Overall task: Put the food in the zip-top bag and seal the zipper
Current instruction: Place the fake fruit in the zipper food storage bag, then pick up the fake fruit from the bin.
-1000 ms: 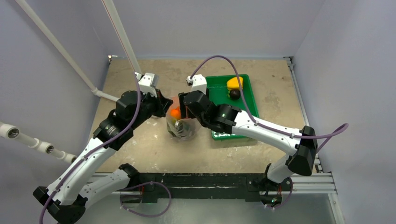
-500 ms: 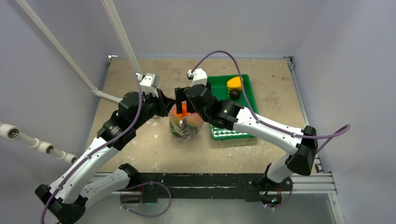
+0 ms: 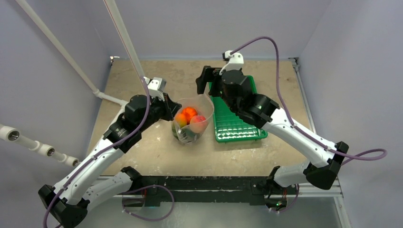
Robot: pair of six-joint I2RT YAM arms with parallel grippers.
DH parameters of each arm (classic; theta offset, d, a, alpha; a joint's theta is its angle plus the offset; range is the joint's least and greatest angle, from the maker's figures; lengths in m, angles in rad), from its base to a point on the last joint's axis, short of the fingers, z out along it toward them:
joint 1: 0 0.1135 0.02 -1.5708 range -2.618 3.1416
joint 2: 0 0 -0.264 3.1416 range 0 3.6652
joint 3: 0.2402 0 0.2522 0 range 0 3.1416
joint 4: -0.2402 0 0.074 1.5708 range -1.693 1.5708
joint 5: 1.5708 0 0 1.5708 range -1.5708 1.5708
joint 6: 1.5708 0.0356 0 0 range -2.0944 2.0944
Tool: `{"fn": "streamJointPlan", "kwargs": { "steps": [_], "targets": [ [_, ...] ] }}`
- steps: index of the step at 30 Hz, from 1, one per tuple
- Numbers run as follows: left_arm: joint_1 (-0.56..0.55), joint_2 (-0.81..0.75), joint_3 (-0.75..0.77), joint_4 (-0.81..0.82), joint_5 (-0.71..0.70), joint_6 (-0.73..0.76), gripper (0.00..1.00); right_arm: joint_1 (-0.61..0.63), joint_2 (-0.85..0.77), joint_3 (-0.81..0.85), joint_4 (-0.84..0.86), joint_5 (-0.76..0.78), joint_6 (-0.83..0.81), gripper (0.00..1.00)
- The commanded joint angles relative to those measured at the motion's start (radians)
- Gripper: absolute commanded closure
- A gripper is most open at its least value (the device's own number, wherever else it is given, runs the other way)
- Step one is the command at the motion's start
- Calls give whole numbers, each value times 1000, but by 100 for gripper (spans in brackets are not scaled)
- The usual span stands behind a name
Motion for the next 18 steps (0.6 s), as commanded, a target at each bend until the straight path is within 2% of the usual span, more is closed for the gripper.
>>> {"fn": "streamJointPlan", "kwargs": {
  "steps": [1, 8, 18],
  "targets": [
    [1, -13, -10, 36, 17, 25, 100, -74, -5, 28, 26, 33, -18, 7],
    [1, -27, -16, 19, 3, 46, 100, -264, 10, -57, 77, 34, -29, 10],
    [1, -44, -14, 2, -2, 57, 100, -408, 148, -192, 120, 96, -16, 10]
  ]
}}
